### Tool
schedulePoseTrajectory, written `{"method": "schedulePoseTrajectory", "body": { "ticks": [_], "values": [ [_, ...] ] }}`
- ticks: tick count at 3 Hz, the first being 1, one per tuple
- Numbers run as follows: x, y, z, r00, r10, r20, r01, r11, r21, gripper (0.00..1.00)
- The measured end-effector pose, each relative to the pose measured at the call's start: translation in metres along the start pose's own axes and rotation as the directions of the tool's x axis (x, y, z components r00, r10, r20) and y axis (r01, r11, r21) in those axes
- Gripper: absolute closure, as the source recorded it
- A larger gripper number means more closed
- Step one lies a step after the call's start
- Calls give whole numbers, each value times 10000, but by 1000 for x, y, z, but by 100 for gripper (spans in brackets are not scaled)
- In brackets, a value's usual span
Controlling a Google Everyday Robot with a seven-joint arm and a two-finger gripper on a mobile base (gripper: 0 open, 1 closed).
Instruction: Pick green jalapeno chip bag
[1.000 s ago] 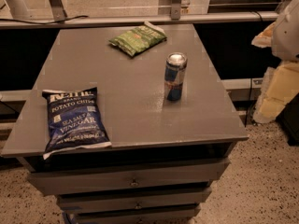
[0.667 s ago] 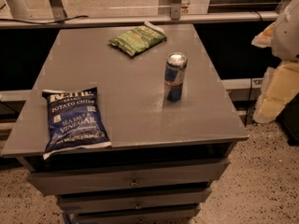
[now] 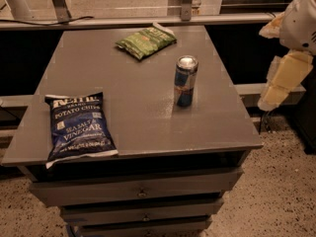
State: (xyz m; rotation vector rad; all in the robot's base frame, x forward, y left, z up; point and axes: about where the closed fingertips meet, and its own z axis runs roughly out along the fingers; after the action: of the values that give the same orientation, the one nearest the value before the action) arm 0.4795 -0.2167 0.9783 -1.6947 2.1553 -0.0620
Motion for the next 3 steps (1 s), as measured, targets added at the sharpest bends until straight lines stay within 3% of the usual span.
{"method": "schedulePoseTrajectory", "body": {
  "ticks": [1,2,3],
  "values": [
    [-28,-43,27,9977,-349,588,309,9972,685,0],
    [-58,-84,51,9911,-975,902,814,9824,1680,0],
    [-87,-122,77,9801,-1652,1098,1329,9577,2553,0]
  ]
}}
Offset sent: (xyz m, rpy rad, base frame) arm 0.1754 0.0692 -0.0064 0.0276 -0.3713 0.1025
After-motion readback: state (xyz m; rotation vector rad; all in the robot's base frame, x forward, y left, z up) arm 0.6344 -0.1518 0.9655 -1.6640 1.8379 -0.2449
